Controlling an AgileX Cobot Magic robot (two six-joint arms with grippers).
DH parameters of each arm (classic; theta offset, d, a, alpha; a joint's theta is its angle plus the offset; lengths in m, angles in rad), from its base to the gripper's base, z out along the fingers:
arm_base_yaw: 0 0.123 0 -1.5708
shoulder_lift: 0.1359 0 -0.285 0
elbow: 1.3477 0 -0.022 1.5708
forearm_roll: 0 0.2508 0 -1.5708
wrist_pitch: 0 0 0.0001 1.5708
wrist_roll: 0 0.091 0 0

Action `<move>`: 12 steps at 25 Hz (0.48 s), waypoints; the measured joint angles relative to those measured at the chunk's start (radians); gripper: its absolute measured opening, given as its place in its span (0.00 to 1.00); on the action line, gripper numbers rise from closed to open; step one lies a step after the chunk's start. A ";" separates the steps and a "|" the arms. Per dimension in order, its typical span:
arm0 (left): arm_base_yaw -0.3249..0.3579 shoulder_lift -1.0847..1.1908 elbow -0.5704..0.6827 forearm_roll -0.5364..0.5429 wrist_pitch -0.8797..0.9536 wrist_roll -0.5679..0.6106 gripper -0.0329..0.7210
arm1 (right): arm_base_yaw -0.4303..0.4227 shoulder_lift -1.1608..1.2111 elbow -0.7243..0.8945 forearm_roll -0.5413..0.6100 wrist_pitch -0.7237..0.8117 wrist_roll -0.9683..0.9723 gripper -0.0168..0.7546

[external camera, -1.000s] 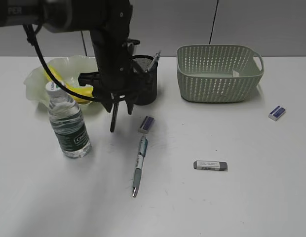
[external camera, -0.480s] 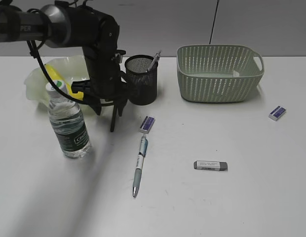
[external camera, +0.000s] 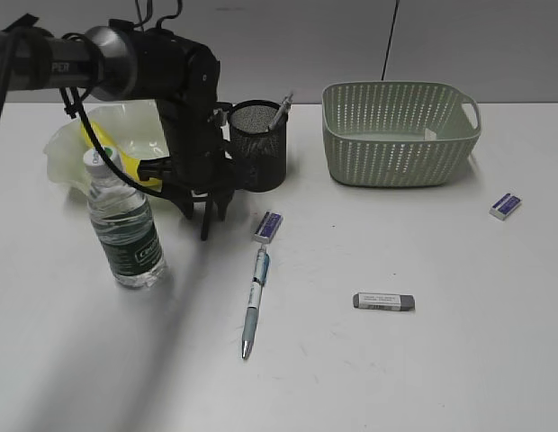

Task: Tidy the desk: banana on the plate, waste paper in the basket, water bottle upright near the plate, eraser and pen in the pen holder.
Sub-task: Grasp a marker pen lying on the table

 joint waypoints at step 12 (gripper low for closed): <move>-0.002 -0.029 -0.057 0.033 0.052 0.001 0.13 | 0.000 0.000 0.000 0.000 0.000 0.000 0.78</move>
